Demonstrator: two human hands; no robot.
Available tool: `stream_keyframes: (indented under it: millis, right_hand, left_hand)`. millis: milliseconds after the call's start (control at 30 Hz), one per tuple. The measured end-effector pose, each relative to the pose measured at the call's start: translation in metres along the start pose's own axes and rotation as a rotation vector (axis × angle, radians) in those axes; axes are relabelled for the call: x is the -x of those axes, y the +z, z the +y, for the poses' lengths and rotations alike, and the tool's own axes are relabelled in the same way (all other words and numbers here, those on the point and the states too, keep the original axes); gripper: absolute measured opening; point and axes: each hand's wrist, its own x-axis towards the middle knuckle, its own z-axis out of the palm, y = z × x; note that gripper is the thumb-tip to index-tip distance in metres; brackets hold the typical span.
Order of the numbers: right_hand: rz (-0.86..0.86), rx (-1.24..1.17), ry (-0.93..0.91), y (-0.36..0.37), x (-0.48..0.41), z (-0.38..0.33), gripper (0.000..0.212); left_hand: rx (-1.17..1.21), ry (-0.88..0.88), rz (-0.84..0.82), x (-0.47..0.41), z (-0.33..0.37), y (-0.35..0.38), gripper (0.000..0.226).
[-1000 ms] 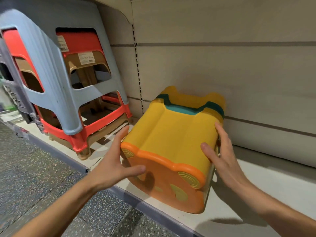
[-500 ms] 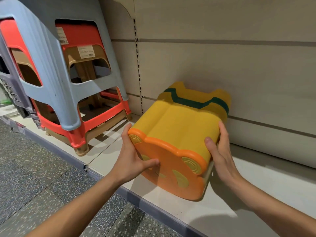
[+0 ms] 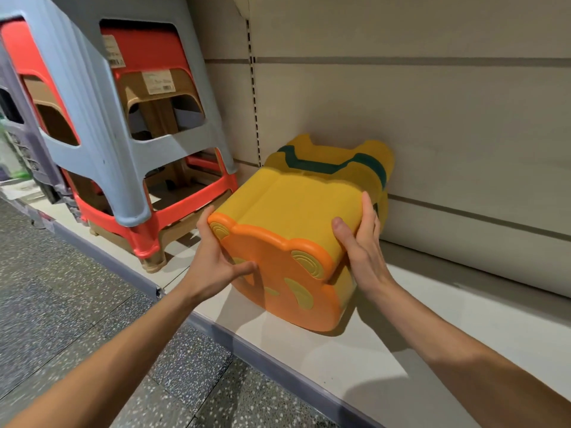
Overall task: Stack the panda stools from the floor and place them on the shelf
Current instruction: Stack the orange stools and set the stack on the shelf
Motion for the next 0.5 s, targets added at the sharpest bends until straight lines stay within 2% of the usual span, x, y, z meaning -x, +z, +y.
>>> stream_keyframes:
  millis: [67, 133, 200, 267, 367, 500]
  right_hand:
    - [0.016, 0.036, -0.011, 0.002, 0.002, 0.004, 0.096]
    - [0.046, 0.073, 0.006, 0.001, 0.006, 0.008, 0.109]
    - [0.070, 0.104, 0.016, -0.001, 0.010, 0.005, 0.111]
    - [0.088, 0.163, -0.048, -0.004, 0.015, -0.004, 0.103]
    - [0.088, 0.340, -0.238, 0.000, 0.024, -0.029, 0.083]
    - [0.025, 0.644, -0.486, 0.025, 0.046, -0.063, 0.071]
  left_hand:
    - [-0.061, 0.041, 0.003, 0.001, 0.005, -0.001, 0.141]
    - [-0.203, 0.141, 0.023, 0.005, 0.014, 0.001, 0.137]
    - [-0.340, 0.228, 0.035, 0.009, 0.027, 0.000, 0.129]
    - [-0.481, 0.270, 0.028, 0.016, 0.040, -0.002, 0.120]
    - [-0.683, 0.313, -0.006, 0.030, 0.054, -0.005, 0.106]
    - [-0.773, 0.307, -0.084, 0.056, 0.063, -0.016, 0.102]
